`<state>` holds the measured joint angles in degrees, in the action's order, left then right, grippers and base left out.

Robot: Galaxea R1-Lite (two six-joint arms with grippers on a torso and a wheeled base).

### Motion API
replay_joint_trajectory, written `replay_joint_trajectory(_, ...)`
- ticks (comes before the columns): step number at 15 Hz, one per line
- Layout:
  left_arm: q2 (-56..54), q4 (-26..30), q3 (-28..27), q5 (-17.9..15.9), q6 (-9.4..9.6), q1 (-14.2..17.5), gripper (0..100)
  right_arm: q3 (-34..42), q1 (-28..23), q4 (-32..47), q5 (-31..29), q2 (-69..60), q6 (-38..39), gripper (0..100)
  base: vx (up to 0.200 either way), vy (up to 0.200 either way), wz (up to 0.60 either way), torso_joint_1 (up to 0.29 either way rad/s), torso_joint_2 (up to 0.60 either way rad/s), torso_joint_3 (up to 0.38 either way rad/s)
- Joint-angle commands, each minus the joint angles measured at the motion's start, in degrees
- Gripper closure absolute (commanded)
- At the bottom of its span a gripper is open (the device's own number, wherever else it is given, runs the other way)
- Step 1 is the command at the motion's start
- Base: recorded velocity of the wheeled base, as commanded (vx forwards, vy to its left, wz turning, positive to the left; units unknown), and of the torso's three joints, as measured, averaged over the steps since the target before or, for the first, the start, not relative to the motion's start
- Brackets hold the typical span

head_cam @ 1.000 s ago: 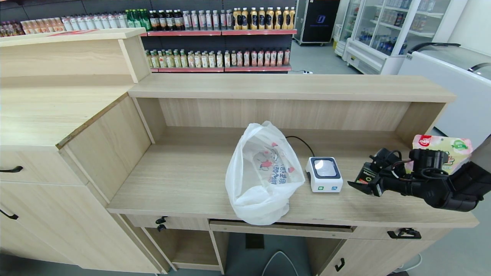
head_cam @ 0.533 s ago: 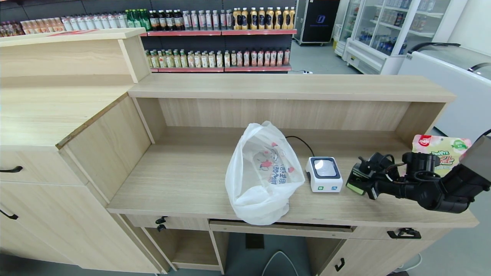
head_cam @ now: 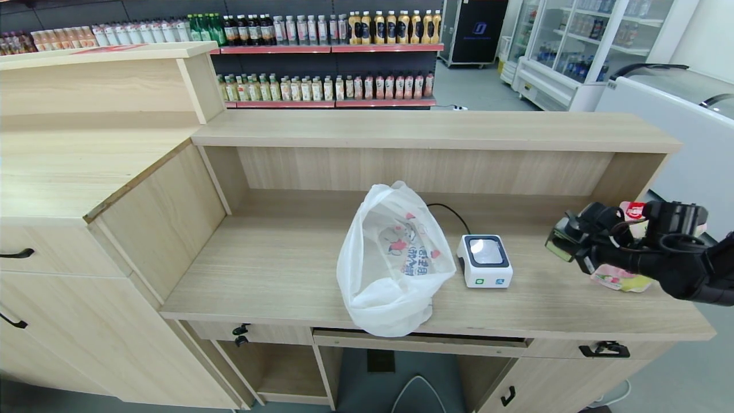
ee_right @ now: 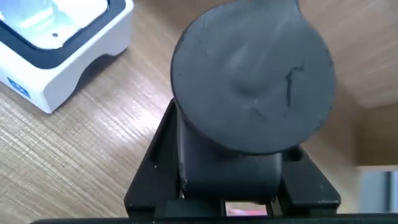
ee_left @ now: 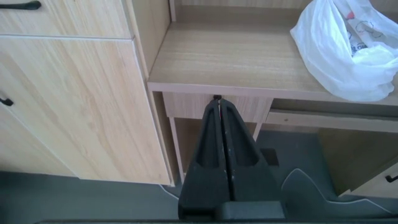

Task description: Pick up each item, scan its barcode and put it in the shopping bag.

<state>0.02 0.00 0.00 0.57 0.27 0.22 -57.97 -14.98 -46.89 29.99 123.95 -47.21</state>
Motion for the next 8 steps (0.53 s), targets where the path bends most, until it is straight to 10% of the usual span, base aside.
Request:
replay_joint_trajectory(1,-0.02,0.00,0.00,0.04,0.00,0.04,100,7.25,-0.75,-0.14,0.51,-15.32,-5.70,100,0.000,0.000,0.00,0.000,0.00,0.000)
replay_joint_trajectory(8,-0.02,0.00,0.00,0.04,0.00,0.04,100,23.78,6.72,0.04,21.60,-48.54,-46.30,100,0.000,0.000,0.00,0.000,0.00,0.000)
